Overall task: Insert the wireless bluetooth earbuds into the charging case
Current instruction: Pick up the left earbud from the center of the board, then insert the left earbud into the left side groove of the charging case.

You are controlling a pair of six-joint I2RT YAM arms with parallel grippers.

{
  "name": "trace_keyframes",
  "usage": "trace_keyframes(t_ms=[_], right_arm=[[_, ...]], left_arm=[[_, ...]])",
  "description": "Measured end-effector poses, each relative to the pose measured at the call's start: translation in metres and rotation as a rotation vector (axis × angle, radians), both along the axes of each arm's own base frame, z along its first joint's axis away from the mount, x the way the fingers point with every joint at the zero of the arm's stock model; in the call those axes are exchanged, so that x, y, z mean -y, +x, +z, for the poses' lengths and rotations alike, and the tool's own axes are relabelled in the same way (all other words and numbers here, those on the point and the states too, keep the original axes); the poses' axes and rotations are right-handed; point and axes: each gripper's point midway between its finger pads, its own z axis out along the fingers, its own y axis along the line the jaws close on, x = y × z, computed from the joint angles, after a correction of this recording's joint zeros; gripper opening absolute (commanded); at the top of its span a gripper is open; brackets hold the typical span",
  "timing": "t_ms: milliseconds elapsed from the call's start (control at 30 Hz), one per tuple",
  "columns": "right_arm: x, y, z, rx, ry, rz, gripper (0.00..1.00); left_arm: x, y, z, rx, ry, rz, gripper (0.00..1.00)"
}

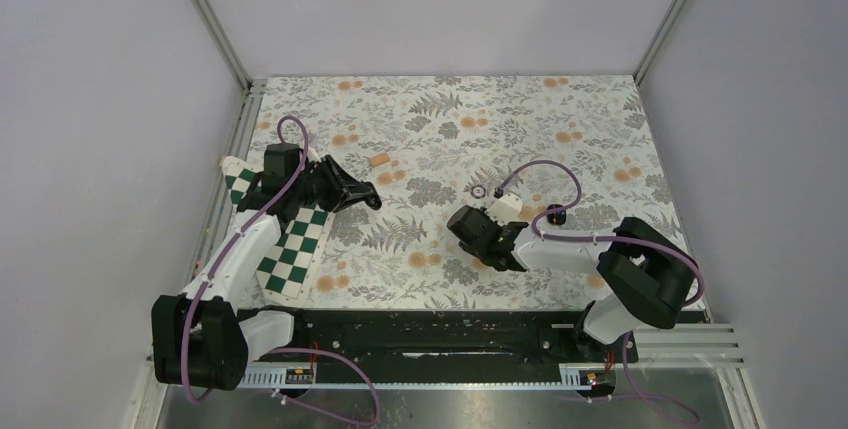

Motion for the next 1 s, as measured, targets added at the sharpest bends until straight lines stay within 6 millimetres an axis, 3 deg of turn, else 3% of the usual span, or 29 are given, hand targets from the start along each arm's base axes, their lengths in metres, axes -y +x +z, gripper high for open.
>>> trace_keyframes(t_ms=[233,367,533,767,1000], right_arm=[[0.002,-0.001,-0.001,-0.005,-0.012,0.002,0.12],[0.002,-0.001,-0.001,-0.004,-0.013,0.005,0.00],[0.003,-0.002,0.006,0.004,-0.016,0.023,0.00],[0.001,-0.007,0.054,0.093,0.032,0.161,0.00],[-0.004,-0.028,0.110,0.222,0.131,0.389,0.00]], left_arm=[[0.000,0.000,0.000,0.000,-0.001,0.000,0.00],[0.000,0.000,0.000,0.000,0.000,-0.001,0.00],[0.000,0.000,0.000,0.001,0.000,-0.003,0.00],[0.007,-0.005,-0.007,-0.016,0.015,-0.063,0.00],[0.048,-0.027,0.000,-0.025,-0.041,-0.279,0.00]])
